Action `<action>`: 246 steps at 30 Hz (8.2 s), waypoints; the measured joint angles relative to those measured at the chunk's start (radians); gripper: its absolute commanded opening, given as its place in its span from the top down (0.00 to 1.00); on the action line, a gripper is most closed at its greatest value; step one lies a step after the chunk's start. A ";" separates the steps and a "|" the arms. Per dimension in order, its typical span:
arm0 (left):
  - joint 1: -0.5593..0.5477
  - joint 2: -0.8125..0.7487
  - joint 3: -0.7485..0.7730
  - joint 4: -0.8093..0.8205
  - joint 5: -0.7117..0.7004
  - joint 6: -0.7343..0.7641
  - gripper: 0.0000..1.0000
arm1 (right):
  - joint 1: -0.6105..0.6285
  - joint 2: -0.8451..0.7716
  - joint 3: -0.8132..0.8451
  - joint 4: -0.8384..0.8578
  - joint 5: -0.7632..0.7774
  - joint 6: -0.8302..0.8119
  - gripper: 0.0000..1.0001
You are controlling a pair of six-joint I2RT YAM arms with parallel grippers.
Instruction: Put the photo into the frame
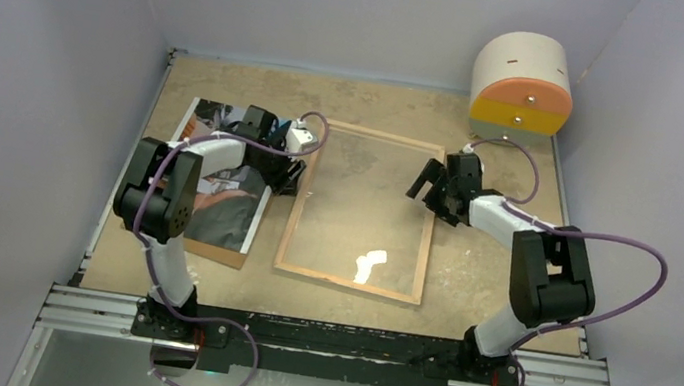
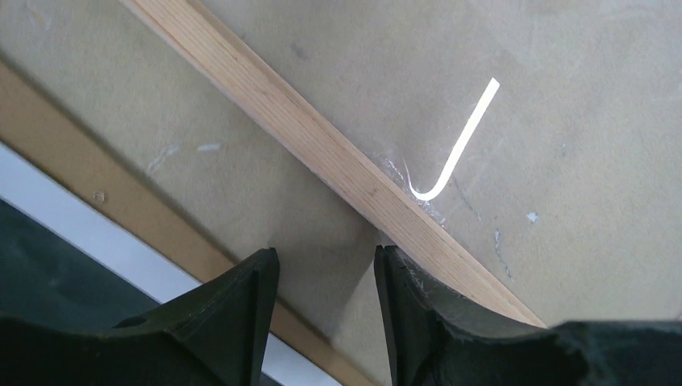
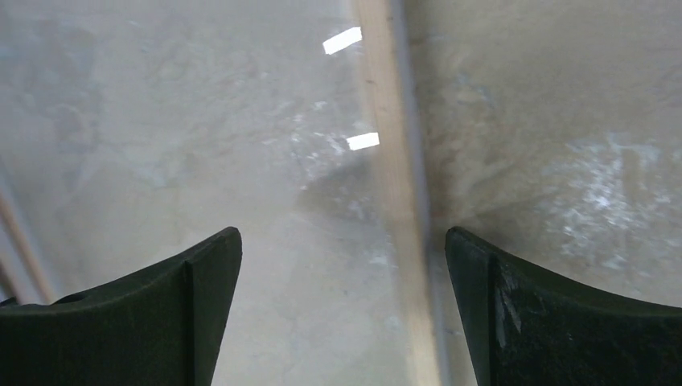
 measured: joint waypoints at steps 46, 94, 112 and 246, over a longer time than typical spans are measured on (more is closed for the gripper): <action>-0.016 0.050 0.055 0.030 -0.119 0.059 0.56 | 0.011 -0.322 -0.352 1.267 -0.502 0.801 0.19; 0.099 -0.263 0.439 -0.225 0.288 -0.217 0.08 | 0.203 -0.195 -0.097 0.769 -0.554 0.599 0.30; -0.130 -0.208 0.584 -0.407 0.276 -0.445 0.03 | 0.203 -0.195 -0.097 0.681 -0.554 0.540 0.36; -0.203 -0.016 0.054 -0.167 -0.257 -0.045 0.05 | 0.072 0.013 0.029 -0.100 -0.333 -0.041 0.11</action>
